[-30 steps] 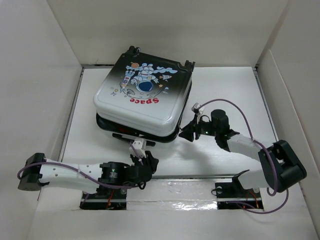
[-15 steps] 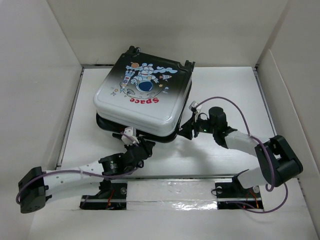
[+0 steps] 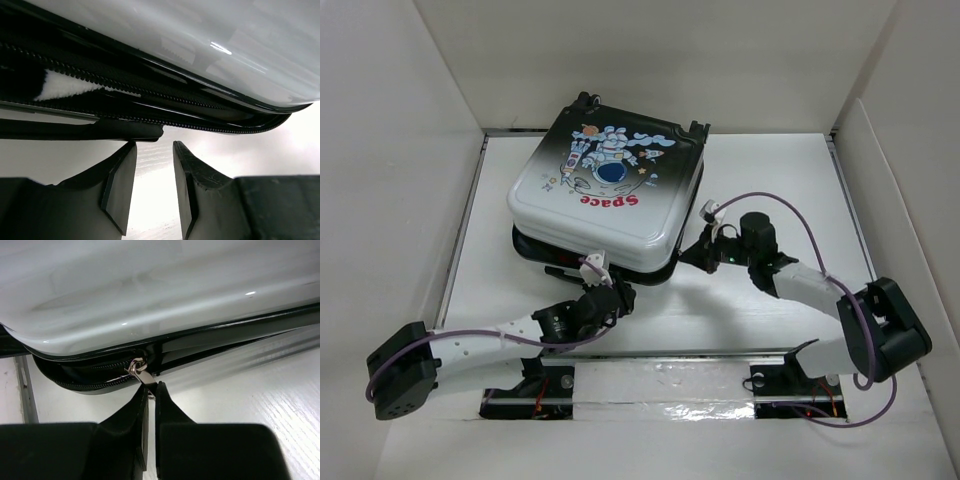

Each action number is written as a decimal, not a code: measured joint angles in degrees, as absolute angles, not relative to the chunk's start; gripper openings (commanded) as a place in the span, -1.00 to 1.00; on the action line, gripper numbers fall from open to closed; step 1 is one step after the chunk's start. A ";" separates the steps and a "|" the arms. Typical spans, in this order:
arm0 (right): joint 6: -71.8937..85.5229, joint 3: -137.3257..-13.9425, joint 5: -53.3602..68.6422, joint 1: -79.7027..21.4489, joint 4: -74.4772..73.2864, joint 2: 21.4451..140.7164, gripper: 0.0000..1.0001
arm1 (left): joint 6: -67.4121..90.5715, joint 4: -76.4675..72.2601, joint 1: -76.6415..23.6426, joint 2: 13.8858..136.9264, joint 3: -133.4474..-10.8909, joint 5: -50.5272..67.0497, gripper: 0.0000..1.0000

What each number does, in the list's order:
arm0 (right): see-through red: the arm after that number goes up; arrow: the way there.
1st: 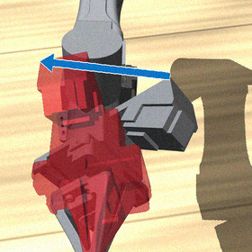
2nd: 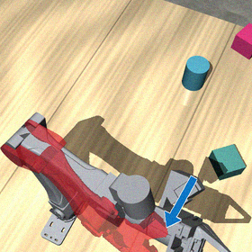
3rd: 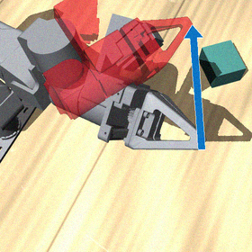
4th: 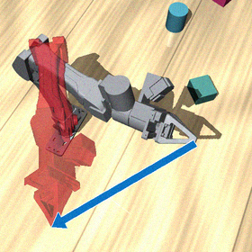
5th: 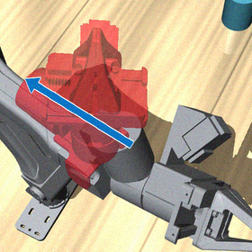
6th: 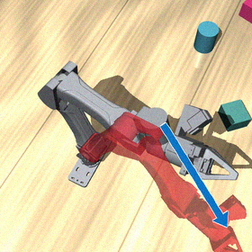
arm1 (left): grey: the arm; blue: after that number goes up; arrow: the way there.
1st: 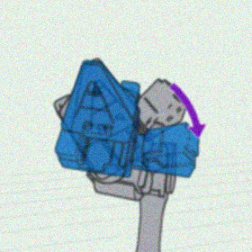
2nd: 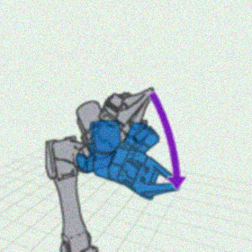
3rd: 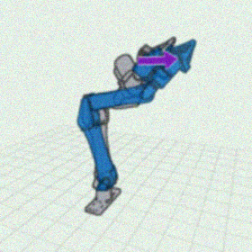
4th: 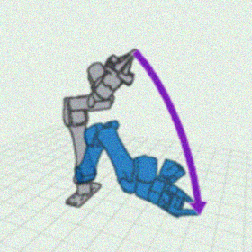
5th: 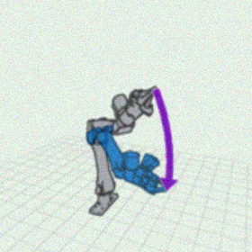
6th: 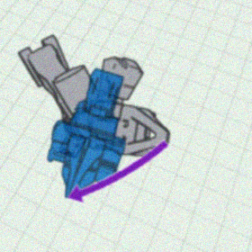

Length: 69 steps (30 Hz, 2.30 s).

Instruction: Pack the luggage

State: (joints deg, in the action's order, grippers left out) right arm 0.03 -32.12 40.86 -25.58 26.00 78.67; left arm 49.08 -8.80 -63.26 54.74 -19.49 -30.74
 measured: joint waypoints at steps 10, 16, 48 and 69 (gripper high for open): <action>2.87 -28.58 24.75 -36.47 18.02 68.36 -1.00 | 45.43 -13.63 -61.73 60.97 -19.62 -28.58 -0.38; 7.73 -27.62 13.56 -45.67 10.33 60.95 -1.00 | 42.54 -17.78 -59.20 66.39 -20.75 -26.44 -0.39; 25.15 -27.35 -4.71 -55.66 24.49 68.53 -1.00 | 44.62 -1.87 -39.24 29.87 -23.33 -35.07 -0.35; 27.97 -32.95 -9.93 -58.04 22.81 75.42 0.34 | 49.58 5.69 -36.64 31.44 -19.66 -36.16 -0.22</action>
State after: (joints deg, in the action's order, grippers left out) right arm 27.97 -32.95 -9.93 -58.04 22.81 75.42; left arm 49.58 5.69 -36.64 31.44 -19.66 -36.16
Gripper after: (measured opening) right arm 0.697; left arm 0.386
